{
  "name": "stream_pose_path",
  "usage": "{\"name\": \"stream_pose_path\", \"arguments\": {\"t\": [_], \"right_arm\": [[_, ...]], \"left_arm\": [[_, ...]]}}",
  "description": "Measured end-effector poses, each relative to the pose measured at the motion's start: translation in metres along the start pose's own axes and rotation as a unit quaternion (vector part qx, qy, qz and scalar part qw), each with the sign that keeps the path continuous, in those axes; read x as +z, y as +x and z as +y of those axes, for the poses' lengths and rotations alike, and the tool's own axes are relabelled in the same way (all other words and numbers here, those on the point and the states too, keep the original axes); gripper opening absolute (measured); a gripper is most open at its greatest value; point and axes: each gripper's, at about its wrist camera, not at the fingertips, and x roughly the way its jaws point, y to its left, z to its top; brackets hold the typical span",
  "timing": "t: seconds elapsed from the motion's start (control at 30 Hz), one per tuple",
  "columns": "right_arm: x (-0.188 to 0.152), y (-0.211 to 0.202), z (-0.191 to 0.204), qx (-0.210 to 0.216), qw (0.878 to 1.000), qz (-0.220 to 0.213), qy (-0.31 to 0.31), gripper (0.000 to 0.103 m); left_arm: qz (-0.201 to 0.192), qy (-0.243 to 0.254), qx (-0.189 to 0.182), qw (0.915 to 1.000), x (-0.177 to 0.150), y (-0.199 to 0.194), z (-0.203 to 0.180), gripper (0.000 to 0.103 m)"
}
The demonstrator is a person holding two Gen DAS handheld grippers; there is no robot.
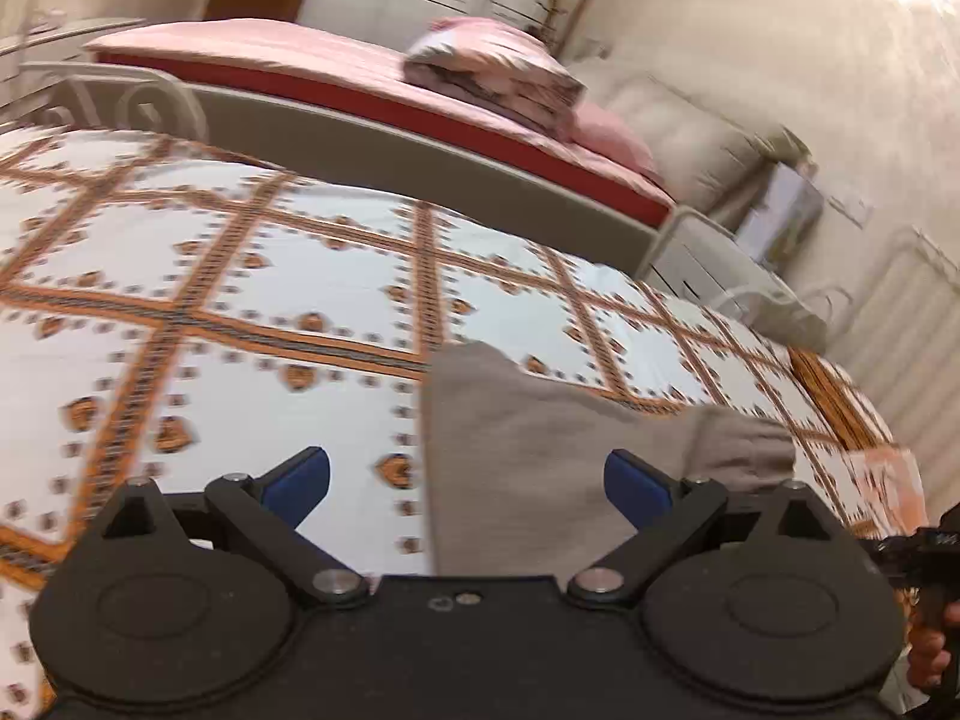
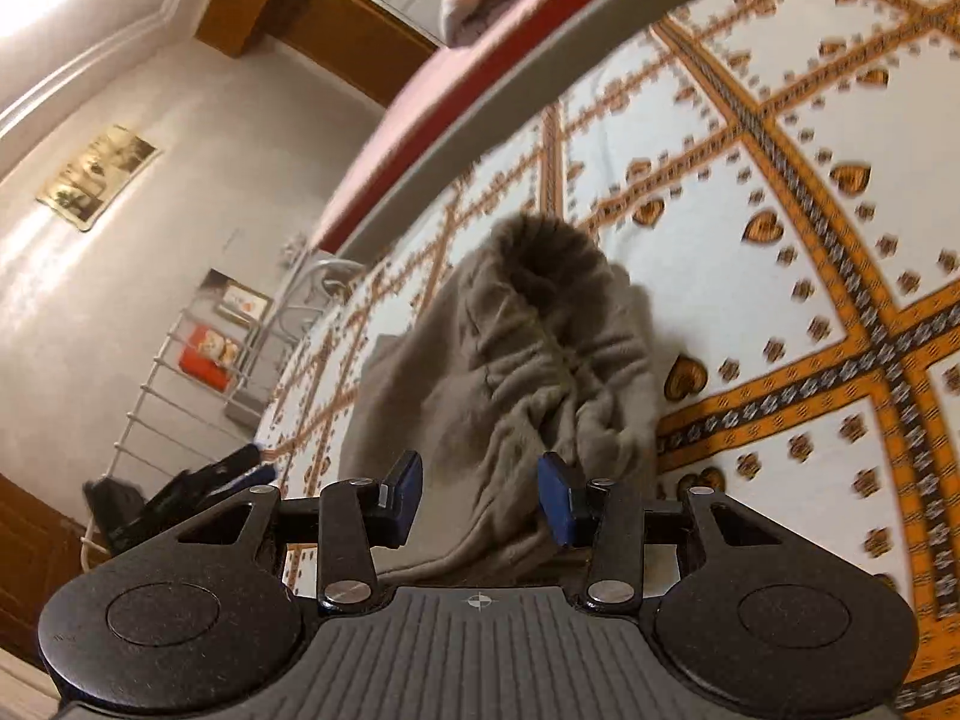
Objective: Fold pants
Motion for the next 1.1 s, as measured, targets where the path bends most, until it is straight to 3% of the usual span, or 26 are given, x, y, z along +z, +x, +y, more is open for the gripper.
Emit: {"name": "stream_pose_path", "arguments": {"t": [0.33, 0.63, 0.67, 0.7, 0.73, 0.8, 0.87, 0.9, 0.93, 0.97, 1.0, 1.07, 1.1], "right_arm": [[0.002, 0.026, 0.003, -0.051, 0.999, -0.004, 0.016, 0.044], [0.005, 0.050, 0.018, -0.081, 0.997, -0.014, -0.007, 0.044], [0.005, 0.054, 0.022, -0.088, 0.996, -0.015, -0.020, 0.042], [0.005, 0.056, 0.029, -0.094, 0.995, -0.018, -0.038, 0.020], [0.005, 0.055, 0.038, -0.078, 0.995, -0.026, -0.051, 0.021], [0.004, 0.038, 0.056, 0.019, 0.995, -0.074, -0.060, 0.020], [0.007, 0.012, 0.059, 0.127, 0.980, -0.153, -0.027, 0.020], [0.006, 0.005, 0.054, 0.145, 0.973, -0.178, -0.007, 0.020], [0.006, 0.002, 0.046, 0.128, 0.973, -0.191, 0.012, 0.020], [0.006, 0.003, 0.035, 0.078, 0.979, -0.185, 0.028, 0.020], [0.009, 0.009, 0.025, 0.005, 0.986, -0.159, 0.043, 0.020], [0.011, 0.029, 0.002, -0.128, 0.986, -0.079, 0.066, 0.020], [0.008, 0.034, -0.009, -0.130, 0.986, -0.057, 0.086, 0.020]], "left_arm": [[0.006, 0.003, 0.019, 0.9998, -0.005, -0.029, 0.034, 0.092], [0.010, 0.018, 0.016, 0.9997, -0.007, -0.025, 0.027, 0.092], [0.011, 0.020, 0.016, 0.9996, -0.007, -0.024, 0.026, 0.092], [0.013, 0.022, 0.015, 0.9996, -0.007, -0.023, 0.024, 0.092], [0.014, 0.025, 0.015, 0.9995, -0.008, -0.022, 0.023, 0.092], [0.017, 0.028, 0.014, 0.9994, -0.009, -0.021, 0.022, 0.092], [0.019, 0.033, 0.015, 0.9992, -0.009, -0.020, 0.021, 0.092], [0.020, 0.037, 0.017, 0.9990, -0.010, -0.019, 0.021, 0.092], [0.021, 0.038, 0.018, 0.9989, -0.010, -0.018, 0.021, 0.092], [0.023, 0.037, 0.020, 0.9989, -0.010, -0.018, 0.021, 0.092], [0.024, 0.035, 0.020, 0.9989, -0.009, -0.017, 0.022, 0.092], [0.024, 0.034, 0.021, 0.9989, -0.009, -0.016, 0.023, 0.092], [0.024, 0.033, 0.021, 0.9990, -0.008, -0.016, 0.022, 0.092]]}}
